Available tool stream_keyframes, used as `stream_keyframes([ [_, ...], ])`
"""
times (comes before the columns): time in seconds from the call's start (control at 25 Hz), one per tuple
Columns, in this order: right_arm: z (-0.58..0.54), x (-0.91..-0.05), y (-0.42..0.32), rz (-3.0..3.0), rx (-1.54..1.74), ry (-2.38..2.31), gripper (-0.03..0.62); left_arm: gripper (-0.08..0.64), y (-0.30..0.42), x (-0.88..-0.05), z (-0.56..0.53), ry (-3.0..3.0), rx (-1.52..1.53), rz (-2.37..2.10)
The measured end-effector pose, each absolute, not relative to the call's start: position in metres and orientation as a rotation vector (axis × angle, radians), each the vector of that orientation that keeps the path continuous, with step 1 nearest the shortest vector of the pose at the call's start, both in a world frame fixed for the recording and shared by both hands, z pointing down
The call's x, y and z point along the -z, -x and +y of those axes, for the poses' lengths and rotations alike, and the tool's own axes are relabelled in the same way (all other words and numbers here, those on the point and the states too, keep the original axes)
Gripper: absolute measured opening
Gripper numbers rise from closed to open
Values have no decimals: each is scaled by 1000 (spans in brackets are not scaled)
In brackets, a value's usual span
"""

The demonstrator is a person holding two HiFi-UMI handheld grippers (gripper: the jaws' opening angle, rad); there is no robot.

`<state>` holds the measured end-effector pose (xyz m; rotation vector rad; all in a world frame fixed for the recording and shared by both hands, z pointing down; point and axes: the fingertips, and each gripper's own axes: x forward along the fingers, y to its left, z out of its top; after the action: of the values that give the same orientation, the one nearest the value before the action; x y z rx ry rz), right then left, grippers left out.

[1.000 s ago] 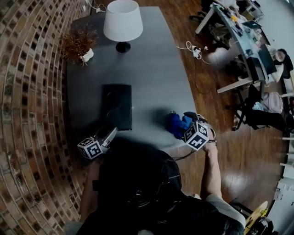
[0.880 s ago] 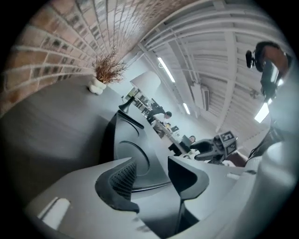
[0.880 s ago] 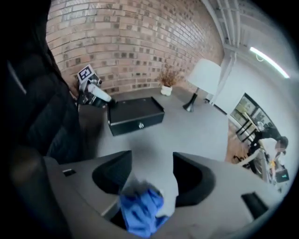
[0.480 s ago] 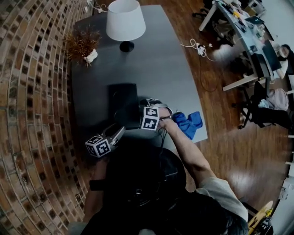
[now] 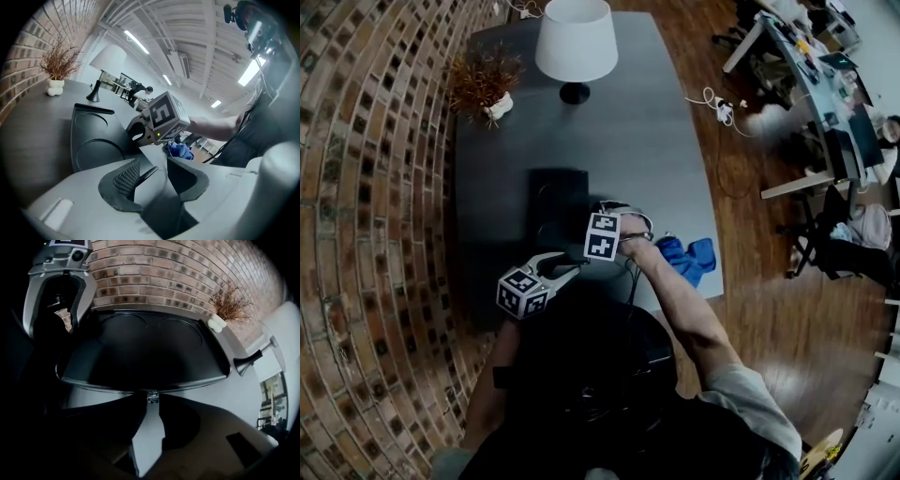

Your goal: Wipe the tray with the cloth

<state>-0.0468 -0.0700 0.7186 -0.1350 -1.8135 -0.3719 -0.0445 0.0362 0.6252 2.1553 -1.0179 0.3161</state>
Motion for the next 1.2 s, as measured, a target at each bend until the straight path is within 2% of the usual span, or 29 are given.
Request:
stream_keyframes([
  [0.12,-75,-718,40,-1788,437,141,75,156,46,-627,36,-2145,-305,-1029],
  [0.28,-98,-719,-19,-1664,522,117,77,156,43,-625,34,-2140,-312,-1032],
  [0.4,-115,-725,-63,-1644,468,50,77,156,45,-627,35,-2139,-310,-1026],
  [0.56,-116,-715,-75,-1723,415,-27,75,153,43,-626,35,-2135,-296,-1033],
  [0.64,-122,-700,-84,-1768,386,-94,115,153,42,-625,34,-2136,-292,-1040],
  [0.76,-142,-648,-118,-1891,246,-294,114,155,46,-623,33,-2139,-293,-1048],
  [0.96,-148,-561,-216,-2091,-84,-653,115,153,46,-621,33,-2141,-261,-1041],
  [1.12,-116,-524,-245,-2325,-436,-803,123,155,48,-619,33,-2139,-244,-1048],
  [1.16,-104,-531,-249,-2295,-458,-807,188,155,48,-620,33,-2139,-244,-1049],
  [1.2,-90,-548,-255,-2218,-452,-791,323,155,48,-620,33,-2138,-245,-1050],
])
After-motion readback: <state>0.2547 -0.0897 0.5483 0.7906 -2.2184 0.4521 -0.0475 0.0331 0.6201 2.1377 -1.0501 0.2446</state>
